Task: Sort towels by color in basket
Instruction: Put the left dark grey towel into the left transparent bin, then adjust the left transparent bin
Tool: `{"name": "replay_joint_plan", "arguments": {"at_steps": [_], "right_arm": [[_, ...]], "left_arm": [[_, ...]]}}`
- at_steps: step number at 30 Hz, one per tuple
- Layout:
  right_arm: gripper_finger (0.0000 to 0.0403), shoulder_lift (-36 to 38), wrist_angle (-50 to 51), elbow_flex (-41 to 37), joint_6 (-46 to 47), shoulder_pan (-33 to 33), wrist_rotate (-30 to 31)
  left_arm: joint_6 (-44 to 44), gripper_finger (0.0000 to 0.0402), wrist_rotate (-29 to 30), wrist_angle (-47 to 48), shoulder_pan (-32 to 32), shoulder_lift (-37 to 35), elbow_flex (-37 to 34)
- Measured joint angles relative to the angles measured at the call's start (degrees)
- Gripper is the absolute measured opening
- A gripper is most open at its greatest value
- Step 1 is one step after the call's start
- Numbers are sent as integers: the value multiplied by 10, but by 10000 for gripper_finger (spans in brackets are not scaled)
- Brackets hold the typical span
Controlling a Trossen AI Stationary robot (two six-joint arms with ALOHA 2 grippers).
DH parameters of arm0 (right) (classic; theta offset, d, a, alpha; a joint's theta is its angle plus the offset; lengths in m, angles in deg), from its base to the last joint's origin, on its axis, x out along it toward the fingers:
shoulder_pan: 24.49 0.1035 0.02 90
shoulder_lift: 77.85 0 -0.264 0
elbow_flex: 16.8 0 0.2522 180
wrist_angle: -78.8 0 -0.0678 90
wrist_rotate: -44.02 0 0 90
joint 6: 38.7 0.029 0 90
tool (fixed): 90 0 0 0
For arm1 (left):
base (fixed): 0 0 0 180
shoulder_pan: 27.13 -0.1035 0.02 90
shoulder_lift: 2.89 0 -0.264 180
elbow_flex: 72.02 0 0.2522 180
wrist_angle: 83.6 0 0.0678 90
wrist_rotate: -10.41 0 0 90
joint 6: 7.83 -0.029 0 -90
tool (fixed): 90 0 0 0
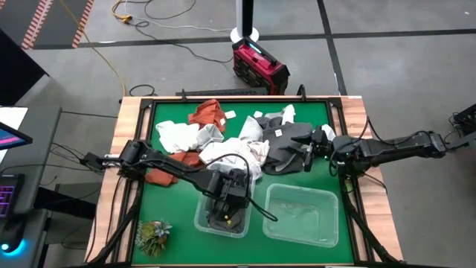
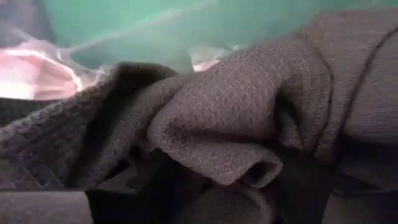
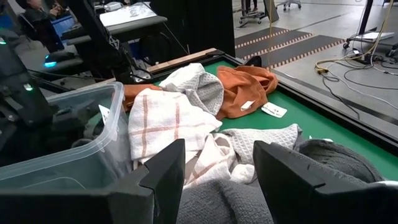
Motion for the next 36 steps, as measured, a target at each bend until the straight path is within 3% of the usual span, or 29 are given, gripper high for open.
{"name": "replay_joint_plan", "arguments": {"at_steps": [5, 12, 16, 20, 30, 36], "right_arm": [[219, 0, 0, 0, 0, 0, 0], [219, 0, 1, 0, 0, 0, 0], [219, 0, 6, 0, 0, 0, 0], [219, 0, 8, 0, 0, 0, 0], [219, 0, 7, 0, 0, 0, 0], [219, 0, 8, 0, 1, 0, 0]], "left_arm": [[19, 226, 13, 68, 1, -4, 94], [40, 226, 97, 167, -4, -5, 244], [38, 226, 142, 211, -29, -5, 266], [37, 226, 142, 255, -71, -5, 255], [-11, 226, -38, 315, -156, -4, 245], [6, 225, -75, 301, -175, 1, 237]]}}
